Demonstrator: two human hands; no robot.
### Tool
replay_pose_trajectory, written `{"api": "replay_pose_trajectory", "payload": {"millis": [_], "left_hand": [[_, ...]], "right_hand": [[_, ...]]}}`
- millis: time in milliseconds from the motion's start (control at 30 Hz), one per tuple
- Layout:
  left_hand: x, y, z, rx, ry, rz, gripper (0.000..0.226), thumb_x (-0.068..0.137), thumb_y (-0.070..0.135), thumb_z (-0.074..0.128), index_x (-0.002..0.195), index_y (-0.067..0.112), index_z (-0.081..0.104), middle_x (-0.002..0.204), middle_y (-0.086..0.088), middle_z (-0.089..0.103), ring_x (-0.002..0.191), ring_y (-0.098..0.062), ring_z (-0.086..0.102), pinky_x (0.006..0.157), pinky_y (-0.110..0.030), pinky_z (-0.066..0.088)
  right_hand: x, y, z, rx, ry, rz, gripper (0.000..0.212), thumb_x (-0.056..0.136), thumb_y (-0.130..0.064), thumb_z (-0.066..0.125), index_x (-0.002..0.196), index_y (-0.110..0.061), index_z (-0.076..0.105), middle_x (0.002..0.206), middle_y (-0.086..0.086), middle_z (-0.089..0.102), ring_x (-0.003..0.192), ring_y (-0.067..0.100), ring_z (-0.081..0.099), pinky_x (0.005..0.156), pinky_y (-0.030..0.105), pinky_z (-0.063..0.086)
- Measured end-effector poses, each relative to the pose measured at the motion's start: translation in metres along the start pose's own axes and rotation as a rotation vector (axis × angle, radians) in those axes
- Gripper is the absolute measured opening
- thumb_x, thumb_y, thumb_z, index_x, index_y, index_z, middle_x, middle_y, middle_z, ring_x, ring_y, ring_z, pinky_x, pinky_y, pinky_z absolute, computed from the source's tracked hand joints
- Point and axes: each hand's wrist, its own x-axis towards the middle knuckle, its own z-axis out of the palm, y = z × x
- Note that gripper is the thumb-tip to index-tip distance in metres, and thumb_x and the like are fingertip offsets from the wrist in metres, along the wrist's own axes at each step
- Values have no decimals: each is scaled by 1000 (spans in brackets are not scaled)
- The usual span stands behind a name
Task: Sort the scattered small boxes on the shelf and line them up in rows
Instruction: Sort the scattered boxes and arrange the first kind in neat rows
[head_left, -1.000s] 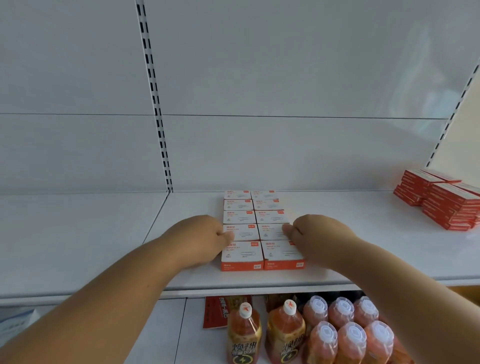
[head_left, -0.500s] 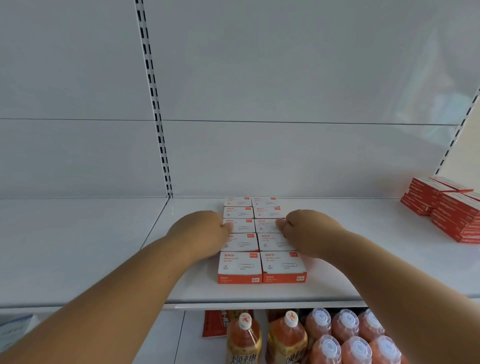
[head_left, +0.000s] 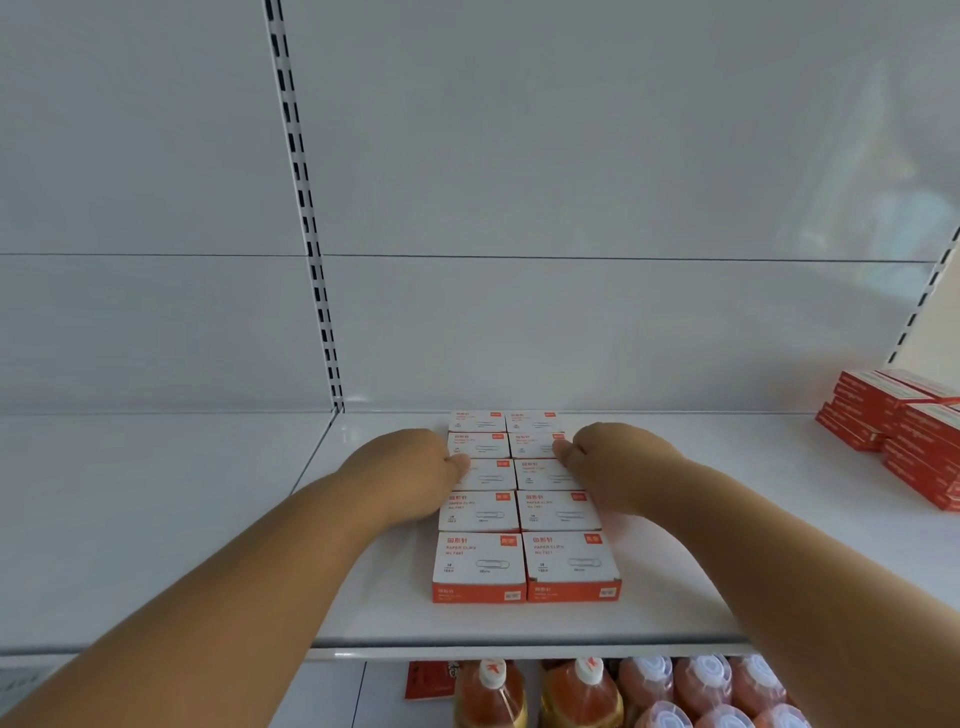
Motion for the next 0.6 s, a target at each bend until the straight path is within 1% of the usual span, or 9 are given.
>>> {"api": "replay_pose_trajectory", "payload": {"millis": [67,133,200,233,300,433,500,533,600], "left_hand": [[2,-2,-1,-9,-17,3,43,101,49,40,69,27,58,72,15,63,70,-5,59,56,-25,39],[5,-3,-5,-36,-22,-5,42,101,50,38,73,28,59,79,13,65,76,-7,61,63,-26,44],[10,-3,-10,-39,24,-34,43,102,50,35,73,29,59,80,10,65,79,-10,61,67,-28,45],[13,-3,-11,-32,43,-43,43,102,49,34,71,29,57,78,9,64,77,-11,60,65,-28,44],[20,-2,-10,-23,26,-42,43,102,46,36,70,27,56,75,8,63,76,-11,60,61,-28,41],[27,-4,-3,14,10,-11,37,101,44,40,70,30,53,74,14,60,71,-5,58,56,-25,37],[30,-5,-4,5,-1,-7,37,102,44,40,70,30,54,73,15,61,70,-5,58,56,-25,38],[31,-6,-5,6,-7,-12,39,102,45,38,72,29,57,74,12,63,72,-6,59,58,-26,40],[36,-4,-8,42,27,-42,46,103,47,32,81,21,63,79,3,66,76,-12,62,66,-29,47]], "right_hand": [[1,1,1,4,5,-3,50,99,-55,25,76,-21,54,79,-5,58,72,12,54,61,31,40],[3,1,-2,32,-16,7,53,99,-55,23,85,-18,58,82,-4,59,78,16,56,67,32,42],[9,0,-4,12,-37,-3,53,100,-54,22,89,-15,58,82,-4,56,79,17,55,70,32,42],[12,-1,-4,11,-35,1,52,100,-53,23,85,-16,56,81,-4,55,78,17,55,69,32,42],[14,-3,-1,12,-36,31,48,100,-52,26,76,-20,52,80,-4,56,76,16,55,67,33,42],[18,-2,2,18,-49,57,48,100,-52,27,78,-20,54,80,-3,59,72,13,56,65,32,42],[21,-1,0,-23,-79,19,47,101,-49,25,90,-18,58,81,-4,56,73,13,53,66,32,41],[22,-2,-2,-45,-88,0,48,102,-48,23,99,-16,59,83,-3,55,74,14,53,66,31,41],[26,-4,-7,-35,-52,-4,50,102,-47,21,109,-13,57,94,1,59,81,17,54,70,32,43]]}}
